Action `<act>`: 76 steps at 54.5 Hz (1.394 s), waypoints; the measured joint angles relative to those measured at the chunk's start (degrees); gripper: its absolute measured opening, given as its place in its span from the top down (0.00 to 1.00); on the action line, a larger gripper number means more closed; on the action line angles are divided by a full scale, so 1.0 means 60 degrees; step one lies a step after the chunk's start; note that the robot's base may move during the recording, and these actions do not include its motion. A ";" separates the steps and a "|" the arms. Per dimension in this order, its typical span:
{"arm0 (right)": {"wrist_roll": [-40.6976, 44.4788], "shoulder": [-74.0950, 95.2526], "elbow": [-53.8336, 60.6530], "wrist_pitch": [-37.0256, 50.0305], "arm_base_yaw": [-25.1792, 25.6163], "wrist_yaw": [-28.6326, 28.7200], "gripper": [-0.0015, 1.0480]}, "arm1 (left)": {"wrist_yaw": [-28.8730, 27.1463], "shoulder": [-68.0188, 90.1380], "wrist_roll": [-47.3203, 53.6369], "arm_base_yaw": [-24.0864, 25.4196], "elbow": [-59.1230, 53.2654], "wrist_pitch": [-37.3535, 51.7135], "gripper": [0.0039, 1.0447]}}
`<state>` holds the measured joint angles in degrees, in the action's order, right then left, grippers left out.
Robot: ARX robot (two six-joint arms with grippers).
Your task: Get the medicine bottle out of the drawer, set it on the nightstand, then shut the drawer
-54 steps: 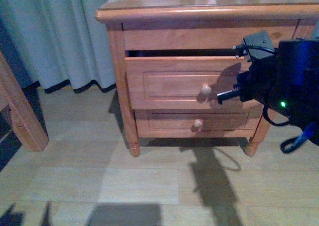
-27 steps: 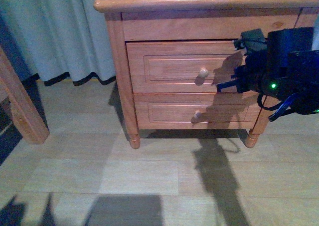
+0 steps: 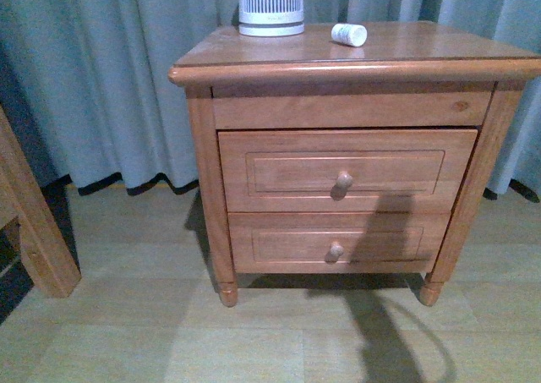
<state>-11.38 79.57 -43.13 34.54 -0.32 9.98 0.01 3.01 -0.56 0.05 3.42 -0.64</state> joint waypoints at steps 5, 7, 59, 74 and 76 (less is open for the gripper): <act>0.0007 -0.2506 0.1096 -0.0980 0.0124 0.0175 0.73 | 0.0000 0.0000 0.0000 0.0000 0.0000 0.0000 0.06; 0.0102 -0.3643 0.1548 -0.1621 0.0160 0.0135 0.67 | 0.0000 0.0000 0.0000 0.0000 0.0000 0.0000 0.06; 0.1836 -1.2517 0.6386 -0.5905 0.0080 -0.1639 0.97 | 0.0000 0.0000 0.0000 0.0000 0.0000 0.0000 0.06; 0.1840 -1.2768 0.6692 -0.5843 0.0084 -0.1639 0.97 | 0.0000 0.0000 0.0000 0.0000 0.0000 0.0000 0.06; 0.1836 -1.2783 0.6721 -0.5843 0.0084 -0.1639 0.97 | 0.0000 0.0000 0.0000 0.0000 0.0000 0.0000 0.06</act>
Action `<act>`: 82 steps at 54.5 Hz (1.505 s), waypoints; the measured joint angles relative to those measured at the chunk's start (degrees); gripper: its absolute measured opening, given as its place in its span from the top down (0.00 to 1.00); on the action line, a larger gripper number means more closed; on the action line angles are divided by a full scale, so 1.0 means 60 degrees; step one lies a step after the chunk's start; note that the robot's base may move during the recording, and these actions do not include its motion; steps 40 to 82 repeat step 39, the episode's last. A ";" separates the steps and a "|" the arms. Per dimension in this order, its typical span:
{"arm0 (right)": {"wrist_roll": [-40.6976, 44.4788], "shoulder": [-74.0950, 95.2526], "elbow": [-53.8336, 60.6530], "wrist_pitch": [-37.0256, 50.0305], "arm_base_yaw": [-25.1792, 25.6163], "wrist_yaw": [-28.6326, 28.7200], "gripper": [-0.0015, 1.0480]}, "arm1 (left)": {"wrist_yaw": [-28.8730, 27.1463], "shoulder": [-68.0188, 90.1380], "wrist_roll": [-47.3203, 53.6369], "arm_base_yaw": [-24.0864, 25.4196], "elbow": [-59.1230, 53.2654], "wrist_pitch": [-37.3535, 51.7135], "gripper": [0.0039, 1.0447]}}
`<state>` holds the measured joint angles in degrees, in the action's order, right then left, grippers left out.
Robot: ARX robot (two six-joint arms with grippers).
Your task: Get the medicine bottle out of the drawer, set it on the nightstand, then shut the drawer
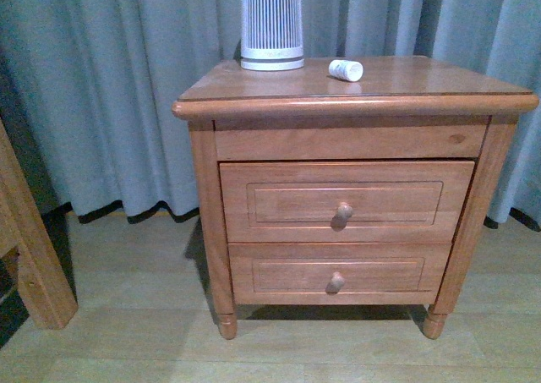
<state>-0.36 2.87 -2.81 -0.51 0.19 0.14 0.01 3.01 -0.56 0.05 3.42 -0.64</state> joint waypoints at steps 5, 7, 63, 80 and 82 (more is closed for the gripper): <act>0.0004 -0.0200 0.0179 0.0040 -0.0004 0.0000 0.97 | 0.0000 0.0000 0.0000 0.0000 0.0000 0.0000 0.06; 0.0007 -0.0346 0.0328 0.0040 -0.0004 0.0004 0.97 | 0.0000 0.0000 0.0000 0.0000 0.0000 0.0000 0.06; 0.0029 -0.0408 0.0324 0.0051 -0.0004 -0.0011 0.26 | 0.0000 0.0000 0.0000 0.0000 -0.0004 0.0000 0.06; 0.0029 -0.0408 0.0324 0.0051 -0.0004 -0.0011 0.26 | 0.0000 0.0000 0.0000 0.0000 -0.0004 0.0000 0.06; 0.0029 -0.0408 0.0324 0.0051 -0.0004 -0.0011 0.26 | 0.0000 0.0000 0.0000 0.0000 -0.0004 0.0000 0.06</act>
